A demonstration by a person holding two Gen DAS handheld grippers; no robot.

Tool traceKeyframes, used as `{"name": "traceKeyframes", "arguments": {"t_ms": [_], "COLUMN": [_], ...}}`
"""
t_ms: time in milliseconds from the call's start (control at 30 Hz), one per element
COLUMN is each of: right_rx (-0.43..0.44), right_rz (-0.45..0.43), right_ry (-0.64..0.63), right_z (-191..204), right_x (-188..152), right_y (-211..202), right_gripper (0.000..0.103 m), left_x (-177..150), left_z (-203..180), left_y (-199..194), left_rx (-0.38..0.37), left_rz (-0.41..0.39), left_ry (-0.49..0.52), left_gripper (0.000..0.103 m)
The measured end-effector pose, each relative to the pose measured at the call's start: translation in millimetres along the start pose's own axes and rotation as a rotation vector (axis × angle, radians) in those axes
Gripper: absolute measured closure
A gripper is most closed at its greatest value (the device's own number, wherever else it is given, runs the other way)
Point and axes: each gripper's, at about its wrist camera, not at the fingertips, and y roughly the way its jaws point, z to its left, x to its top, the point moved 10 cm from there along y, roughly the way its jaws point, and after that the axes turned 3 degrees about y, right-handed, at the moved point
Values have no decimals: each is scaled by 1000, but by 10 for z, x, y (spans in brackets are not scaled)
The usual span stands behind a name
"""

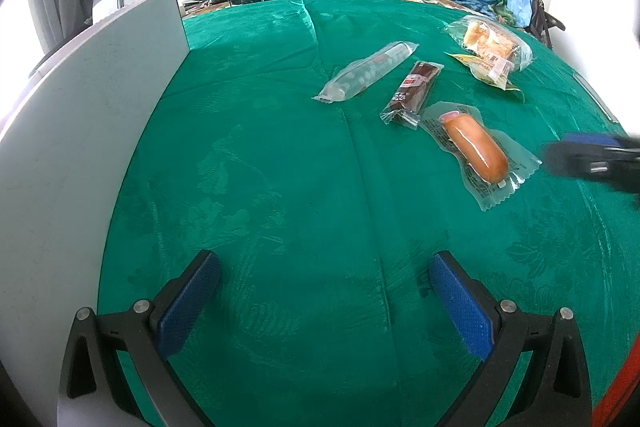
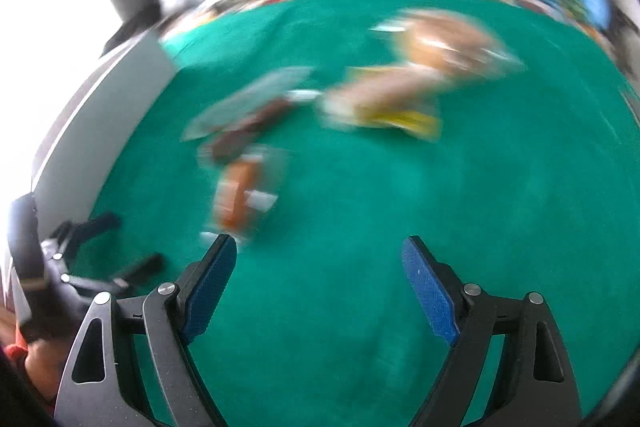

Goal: Organize snacks
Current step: 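Grasp the sausage in clear pack with the right tool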

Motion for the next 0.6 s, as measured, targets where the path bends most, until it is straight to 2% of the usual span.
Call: {"name": "traceKeyframes", "arguments": {"t_ms": [67,167,267,333,533,600], "right_rx": [-24,-109,-141,-148,-124,-111], "right_rz": [77,145,139,113,133,128], "right_ry": [-90,-190,-184,-158,-167,-165], "right_z": [305,516,521,471,236,89], "right_x": [73,92,142,182,29,-117], "right_y": [276,605,670,613,391,229], "right_gripper": [16,16,19,52,54,54], "left_x": [1,1,0,0,0,-2], "left_z": [2,1,1,2,12,18], "left_y": [3,3,2,4,6,3], "left_rx": [0,-1,-1,-1,0,1], "left_rz": [0,0,0,0,0,0], "left_ry": [1,1,1,1,0,0], "left_gripper": [0,0,0,0,0,0]}}
